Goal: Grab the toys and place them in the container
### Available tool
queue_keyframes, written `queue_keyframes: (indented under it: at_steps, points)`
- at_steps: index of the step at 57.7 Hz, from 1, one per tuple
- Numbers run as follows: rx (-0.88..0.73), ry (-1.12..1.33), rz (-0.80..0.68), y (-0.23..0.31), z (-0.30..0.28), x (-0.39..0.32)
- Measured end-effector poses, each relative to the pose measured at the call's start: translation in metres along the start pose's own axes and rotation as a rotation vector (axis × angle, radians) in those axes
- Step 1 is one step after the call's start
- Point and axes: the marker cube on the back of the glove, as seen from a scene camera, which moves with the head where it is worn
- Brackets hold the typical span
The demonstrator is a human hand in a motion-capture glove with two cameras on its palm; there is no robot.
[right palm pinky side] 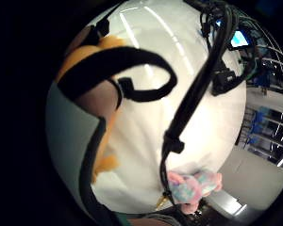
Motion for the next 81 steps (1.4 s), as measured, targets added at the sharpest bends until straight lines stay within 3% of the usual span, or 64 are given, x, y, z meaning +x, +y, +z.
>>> queue_keyframes:
  at_steps: [13, 32, 44, 51, 61, 74, 81]
  points:
    - [0.077, -0.087, -0.026, -0.003, -0.017, 0.003]
    - [0.329, -0.167, -0.148, 0.007, -0.184, -0.024]
    - [0.335, -0.234, -0.228, -0.031, -0.227, -0.070]
    - [0.294, -0.310, -0.212, -0.091, -0.229, -0.119]
    - [0.195, -0.149, -0.190, -0.168, -0.187, -0.184]
    - [0.075, -0.091, -0.169, -0.184, -0.166, -0.182]
    - [0.085, -0.094, -0.153, -0.182, -0.168, -0.177]
